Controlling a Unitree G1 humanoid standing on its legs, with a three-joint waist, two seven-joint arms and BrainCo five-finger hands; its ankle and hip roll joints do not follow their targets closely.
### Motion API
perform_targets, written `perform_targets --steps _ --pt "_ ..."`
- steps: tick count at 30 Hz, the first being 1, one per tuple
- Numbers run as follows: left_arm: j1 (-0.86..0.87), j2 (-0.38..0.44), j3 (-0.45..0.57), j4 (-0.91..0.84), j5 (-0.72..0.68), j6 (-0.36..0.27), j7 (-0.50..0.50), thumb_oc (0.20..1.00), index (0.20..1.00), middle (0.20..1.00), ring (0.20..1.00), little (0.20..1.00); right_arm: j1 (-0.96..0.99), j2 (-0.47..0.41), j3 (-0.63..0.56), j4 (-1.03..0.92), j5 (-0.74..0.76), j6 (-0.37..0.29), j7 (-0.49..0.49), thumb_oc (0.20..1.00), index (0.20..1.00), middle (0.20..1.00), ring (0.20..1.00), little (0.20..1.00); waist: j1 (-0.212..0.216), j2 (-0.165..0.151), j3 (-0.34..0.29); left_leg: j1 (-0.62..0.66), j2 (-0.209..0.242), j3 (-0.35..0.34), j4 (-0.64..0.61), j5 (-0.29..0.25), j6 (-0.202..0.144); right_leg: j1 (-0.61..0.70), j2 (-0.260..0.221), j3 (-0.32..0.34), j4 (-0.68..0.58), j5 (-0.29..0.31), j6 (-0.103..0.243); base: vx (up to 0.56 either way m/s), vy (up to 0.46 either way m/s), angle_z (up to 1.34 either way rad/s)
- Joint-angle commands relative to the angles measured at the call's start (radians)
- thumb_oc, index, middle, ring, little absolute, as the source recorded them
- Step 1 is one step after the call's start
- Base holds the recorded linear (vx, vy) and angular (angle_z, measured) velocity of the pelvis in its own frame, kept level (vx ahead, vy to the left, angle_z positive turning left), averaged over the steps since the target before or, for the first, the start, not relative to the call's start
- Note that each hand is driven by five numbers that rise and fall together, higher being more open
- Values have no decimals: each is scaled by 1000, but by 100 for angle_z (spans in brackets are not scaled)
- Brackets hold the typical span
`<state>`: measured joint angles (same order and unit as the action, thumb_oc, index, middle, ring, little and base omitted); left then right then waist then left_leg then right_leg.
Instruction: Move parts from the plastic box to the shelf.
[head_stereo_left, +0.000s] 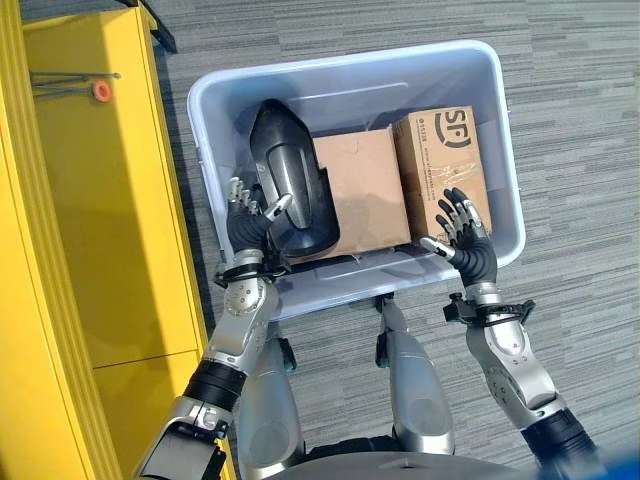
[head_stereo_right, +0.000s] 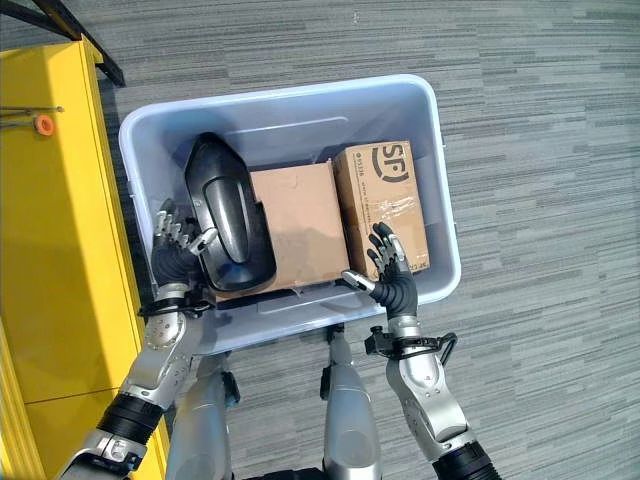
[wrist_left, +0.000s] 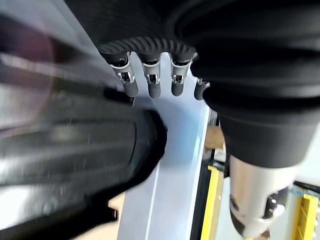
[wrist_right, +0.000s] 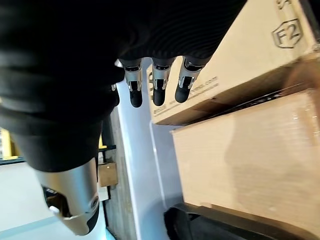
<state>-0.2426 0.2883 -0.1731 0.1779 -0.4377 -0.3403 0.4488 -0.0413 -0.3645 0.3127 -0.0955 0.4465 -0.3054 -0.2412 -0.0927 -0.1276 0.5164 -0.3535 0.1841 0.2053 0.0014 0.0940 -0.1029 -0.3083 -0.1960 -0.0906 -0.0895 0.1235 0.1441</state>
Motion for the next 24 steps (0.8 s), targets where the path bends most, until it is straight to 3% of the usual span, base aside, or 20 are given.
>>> perform_targets --steps 1,9,24 --pt "7 15 48 -39 74 -72 33 1000 1000 1000 1000 1000 -4 -22 -68 -58 -25 -75 -4 1000 1000 1000 1000 1000 12 -9 -52 22 80 -13 23 38 -47 -57 -77 23 124 34 62 0 0 0" --pt "30 19 54 -100 86 -82 35 1000 1000 1000 1000 1000 16 -32 -80 -76 -19 -83 -1 1000 1000 1000 1000 1000 17 -7 -46 10 75 -26 20 39 -49 -52 -79 11 118 33 60 -2 -5 2" --pt "-21 20 22 44 120 -61 84 1000 1000 1000 1000 1000 1 -34 -72 -67 -23 -96 -22 1000 1000 1000 1000 1000 9 -23 -19 -20 78 -28 27 39 -51 -79 -67 9 120 33 57 -2 -1 1"
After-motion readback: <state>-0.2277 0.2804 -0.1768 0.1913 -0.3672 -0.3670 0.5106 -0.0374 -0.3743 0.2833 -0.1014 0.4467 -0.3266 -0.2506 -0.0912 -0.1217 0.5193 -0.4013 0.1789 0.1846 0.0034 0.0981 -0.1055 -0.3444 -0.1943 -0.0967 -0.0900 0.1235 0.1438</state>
